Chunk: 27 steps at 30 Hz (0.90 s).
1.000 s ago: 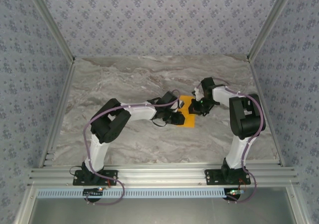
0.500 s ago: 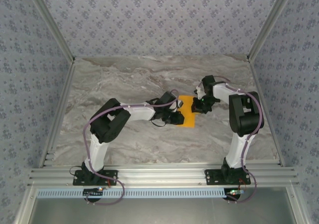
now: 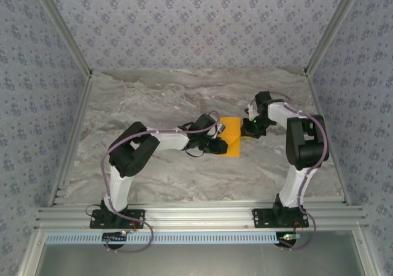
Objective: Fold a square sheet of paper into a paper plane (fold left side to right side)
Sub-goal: Fold the triangle a second time at the center of the table, then turn over the paper at the center of the table.
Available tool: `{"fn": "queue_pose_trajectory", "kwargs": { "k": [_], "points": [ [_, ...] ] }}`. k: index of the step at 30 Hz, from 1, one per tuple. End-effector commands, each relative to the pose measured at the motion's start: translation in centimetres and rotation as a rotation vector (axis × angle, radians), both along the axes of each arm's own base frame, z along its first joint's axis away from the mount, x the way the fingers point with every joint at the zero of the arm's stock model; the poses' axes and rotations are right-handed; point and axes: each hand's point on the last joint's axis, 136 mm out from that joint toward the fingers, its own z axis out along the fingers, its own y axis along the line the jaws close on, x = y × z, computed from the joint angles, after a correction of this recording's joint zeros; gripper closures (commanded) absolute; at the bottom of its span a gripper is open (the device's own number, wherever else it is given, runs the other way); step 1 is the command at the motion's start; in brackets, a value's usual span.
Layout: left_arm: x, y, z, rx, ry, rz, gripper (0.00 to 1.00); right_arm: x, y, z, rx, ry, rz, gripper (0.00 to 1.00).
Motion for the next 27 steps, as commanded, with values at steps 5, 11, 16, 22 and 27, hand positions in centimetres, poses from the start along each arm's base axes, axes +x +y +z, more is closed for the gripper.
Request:
{"fn": "queue_pose_trajectory", "kwargs": {
  "k": [5,11,16,22,27],
  "points": [
    [1.4,2.7,6.2,-0.077,-0.098,0.045,0.57,-0.5,1.0,5.5,0.246,-0.182,-0.071,0.65],
    [2.2,4.1,4.4,-0.033,-0.073,0.062,0.53,-2.2,1.8,5.7,0.332,-0.190,-0.096,0.50],
    [3.0,2.1,3.4,-0.064,-0.040,0.021,0.52,-3.4,2.0,5.0,0.342,-0.165,-0.090,0.49],
    [3.8,0.2,3.7,-0.110,-0.045,-0.012,0.52,-4.6,1.9,4.1,0.336,-0.133,-0.085,0.45],
    [4.5,-0.1,3.1,-0.084,-0.041,-0.009,0.66,-5.0,1.9,3.9,0.337,-0.124,-0.083,0.45]
  ]
}}
